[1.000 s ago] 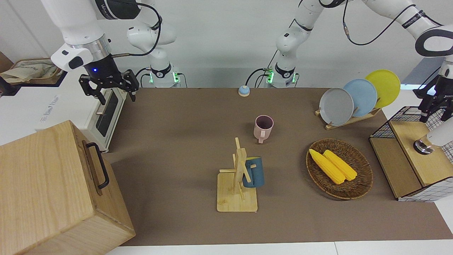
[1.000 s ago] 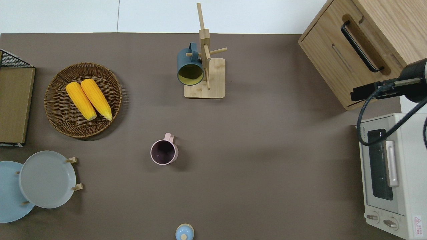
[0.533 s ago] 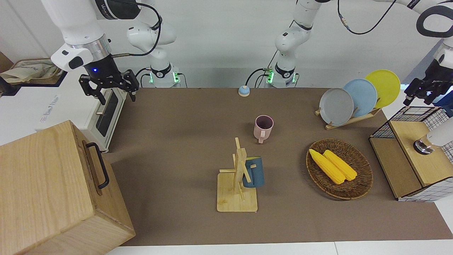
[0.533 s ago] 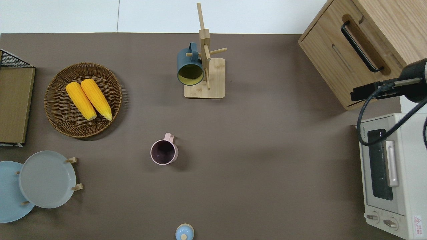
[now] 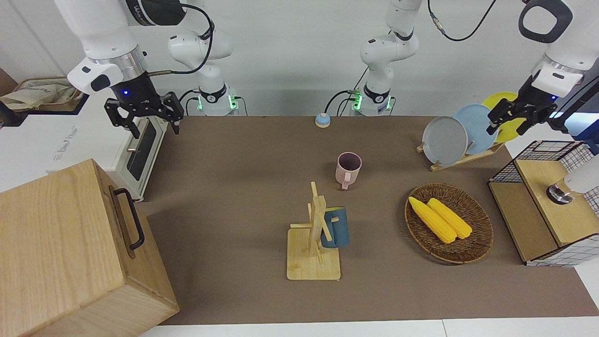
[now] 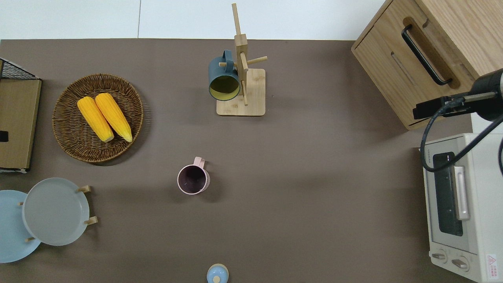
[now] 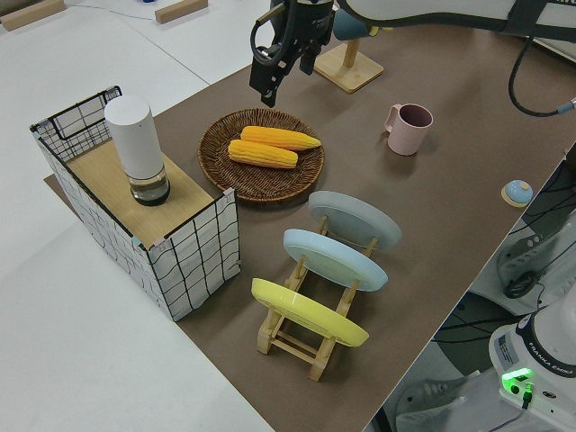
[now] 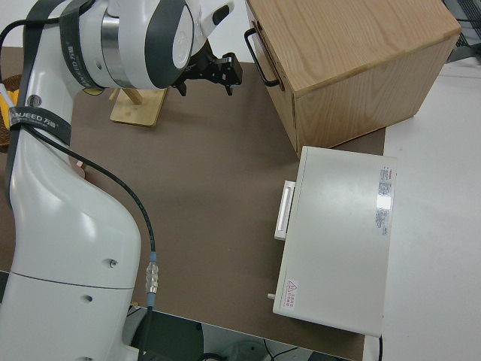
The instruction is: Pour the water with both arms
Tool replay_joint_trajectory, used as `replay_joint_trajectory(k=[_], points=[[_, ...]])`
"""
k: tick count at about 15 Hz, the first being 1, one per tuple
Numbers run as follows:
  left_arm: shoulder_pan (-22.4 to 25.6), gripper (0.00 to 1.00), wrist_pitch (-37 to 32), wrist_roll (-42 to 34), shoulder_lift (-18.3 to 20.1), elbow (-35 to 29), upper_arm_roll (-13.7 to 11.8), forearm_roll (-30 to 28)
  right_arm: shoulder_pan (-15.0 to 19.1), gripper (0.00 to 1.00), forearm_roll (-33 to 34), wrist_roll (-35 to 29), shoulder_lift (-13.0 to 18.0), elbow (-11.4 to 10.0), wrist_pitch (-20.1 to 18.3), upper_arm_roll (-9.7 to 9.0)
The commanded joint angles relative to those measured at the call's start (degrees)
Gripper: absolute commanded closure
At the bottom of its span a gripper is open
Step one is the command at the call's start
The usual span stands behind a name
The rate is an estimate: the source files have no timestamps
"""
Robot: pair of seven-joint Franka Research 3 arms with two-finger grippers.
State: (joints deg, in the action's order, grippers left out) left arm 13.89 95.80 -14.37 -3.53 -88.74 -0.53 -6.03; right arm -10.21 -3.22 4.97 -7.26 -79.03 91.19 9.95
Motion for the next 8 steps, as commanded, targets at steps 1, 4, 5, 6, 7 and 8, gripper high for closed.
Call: replay_joint_trajectory(k=[1,4,5,6,7,8], points=[[-7.37,0.00,-2.72,5.47,1.07,0.23,-1.84,4.96,0.10,0.009,-0.21,0.92,0.58,-0.69,0.48,-0.10],[-10.54,0.00,-2.90,6.81,1.77,0.14,-1.84,5.24,0.10,0.009,-0.21,0.84,0.58,-0.69,0.48,-0.10],[-11.77,0.00,-3.68,6.98,1.86,0.14,-1.93,5.24,0.10,0.009,-0.21,0.84,0.58,-0.69,0.48,-0.10],[-13.26,0.00,-4.65,6.98,1.95,0.23,-2.54,5.32,0.10,0.009,-0.21,0.92,0.58,-0.69,0.48,-0.10],[-15.01,0.00,-5.27,6.90,2.30,0.14,-3.33,5.24,0.10,0.009,-0.21,0.92,0.58,-0.69,0.48,-0.10],[-16.42,0.00,-5.62,6.98,2.47,0.14,-3.85,5.15,0.10,0.009,-0.21,0.84,0.58,-0.69,0.48,-0.10]])
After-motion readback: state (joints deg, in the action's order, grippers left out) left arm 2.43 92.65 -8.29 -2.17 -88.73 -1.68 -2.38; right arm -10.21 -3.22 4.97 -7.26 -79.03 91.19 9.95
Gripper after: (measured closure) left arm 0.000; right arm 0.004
